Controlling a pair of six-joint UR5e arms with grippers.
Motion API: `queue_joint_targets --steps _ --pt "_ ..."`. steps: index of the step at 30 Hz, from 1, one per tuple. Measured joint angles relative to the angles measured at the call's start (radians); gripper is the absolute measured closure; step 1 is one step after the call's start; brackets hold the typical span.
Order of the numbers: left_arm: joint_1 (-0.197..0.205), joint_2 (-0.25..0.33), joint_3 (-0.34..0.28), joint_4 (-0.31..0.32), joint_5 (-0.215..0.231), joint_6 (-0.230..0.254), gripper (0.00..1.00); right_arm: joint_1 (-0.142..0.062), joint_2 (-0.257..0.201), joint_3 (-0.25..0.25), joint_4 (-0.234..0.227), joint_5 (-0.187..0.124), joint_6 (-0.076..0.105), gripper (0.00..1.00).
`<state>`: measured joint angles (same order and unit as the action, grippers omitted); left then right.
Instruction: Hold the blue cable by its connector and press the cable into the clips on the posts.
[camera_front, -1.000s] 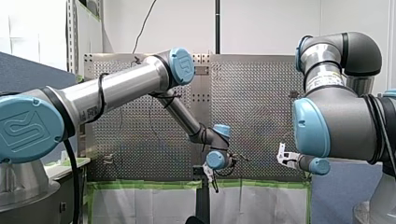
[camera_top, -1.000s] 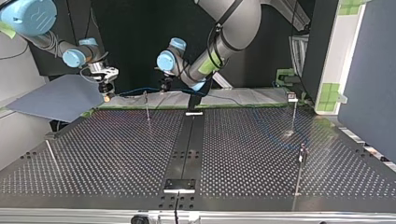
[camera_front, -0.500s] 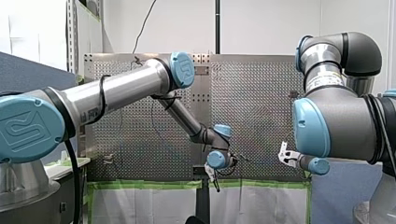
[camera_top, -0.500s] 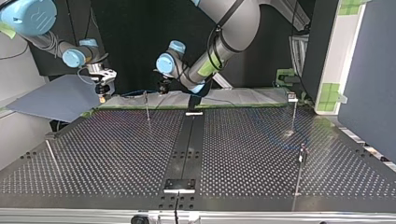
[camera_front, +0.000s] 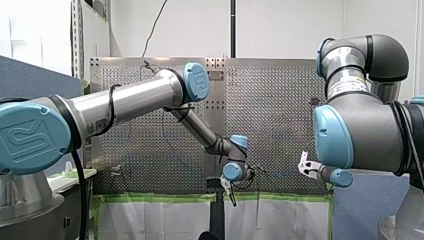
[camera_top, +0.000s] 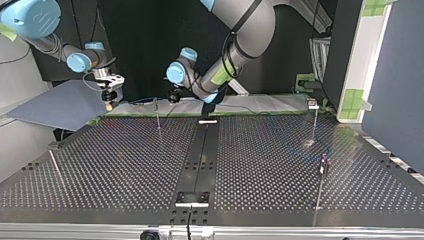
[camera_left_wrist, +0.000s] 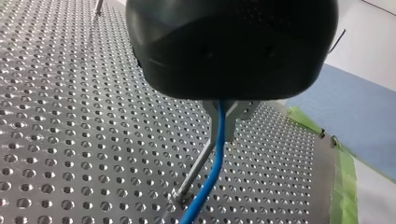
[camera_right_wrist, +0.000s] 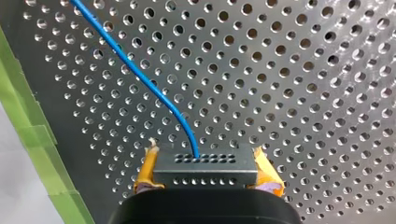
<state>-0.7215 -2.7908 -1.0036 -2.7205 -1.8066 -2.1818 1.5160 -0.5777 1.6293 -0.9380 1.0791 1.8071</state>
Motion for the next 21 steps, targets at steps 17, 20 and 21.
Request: queue_joint_targets --steps 17,20,21 --pt "0.024 -0.009 0.033 -0.017 0.043 -0.015 1.0 0.003 0.001 -0.021 -0.001 0.001 0.035 1.0" --pt "0.031 -0.021 0.055 -0.031 0.053 -0.019 1.0 0.007 0.001 -0.026 -0.008 0.001 0.053 1.0" --pt "0.033 -0.027 0.063 -0.037 0.057 -0.02 1.0 0.008 0.001 -0.027 -0.014 0.001 0.059 1.0"
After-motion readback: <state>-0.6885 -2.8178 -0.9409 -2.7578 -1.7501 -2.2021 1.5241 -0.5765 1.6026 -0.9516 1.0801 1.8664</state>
